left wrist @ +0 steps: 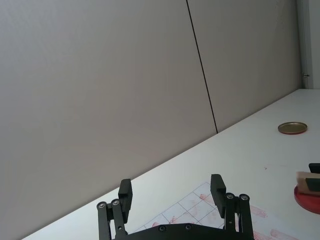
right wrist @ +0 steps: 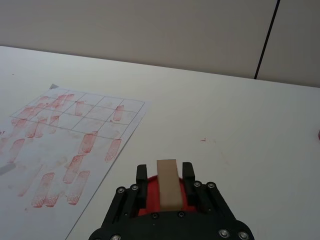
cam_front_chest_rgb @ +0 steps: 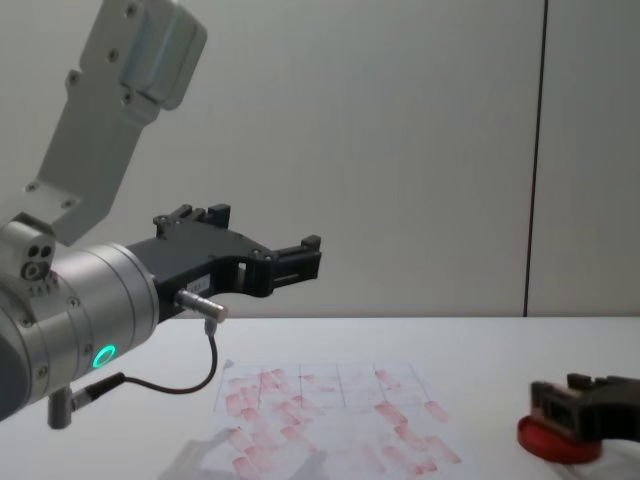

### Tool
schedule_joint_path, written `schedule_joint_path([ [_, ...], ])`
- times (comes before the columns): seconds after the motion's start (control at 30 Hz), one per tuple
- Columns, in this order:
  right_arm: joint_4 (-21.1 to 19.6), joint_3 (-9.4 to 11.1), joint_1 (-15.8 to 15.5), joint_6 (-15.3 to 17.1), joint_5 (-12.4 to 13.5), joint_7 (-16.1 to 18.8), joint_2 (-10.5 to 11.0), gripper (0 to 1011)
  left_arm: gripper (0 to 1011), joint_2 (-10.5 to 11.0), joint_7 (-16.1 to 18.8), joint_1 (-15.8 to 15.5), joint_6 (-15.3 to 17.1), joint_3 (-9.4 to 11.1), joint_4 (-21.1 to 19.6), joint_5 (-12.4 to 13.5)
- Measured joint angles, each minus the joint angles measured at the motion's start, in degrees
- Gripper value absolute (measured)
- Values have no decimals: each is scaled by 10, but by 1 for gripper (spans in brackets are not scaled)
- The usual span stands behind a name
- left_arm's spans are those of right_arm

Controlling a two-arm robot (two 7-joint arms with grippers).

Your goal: Use the one hand to pick up the stamp and affix it onto the A4 paper.

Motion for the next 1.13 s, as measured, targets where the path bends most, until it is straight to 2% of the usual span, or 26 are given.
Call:
schedule_joint_path([
  [0.3,5,-1,2,0,0,0,-2,678,993,0,0,0,0,0,0,0],
  [0.37,5,-1,2,0,-1,0,-2,700,993,0,0,0,0,0,0,0],
  [0.43,3,-1,1,-4,-1,-2,-2,790,993,0,0,0,0,0,0,0],
  [0.67,-18,0,-7,-18,-5,-9,3,974,993,0,0,0,0,0,0,0],
  [0.73,-30,1,-12,-21,-7,-12,5,1001,993,0,0,0,0,0,0,0],
  [1.13,-71,4,-27,-29,-11,-25,12,1001,993,0,0,0,0,0,0,0],
])
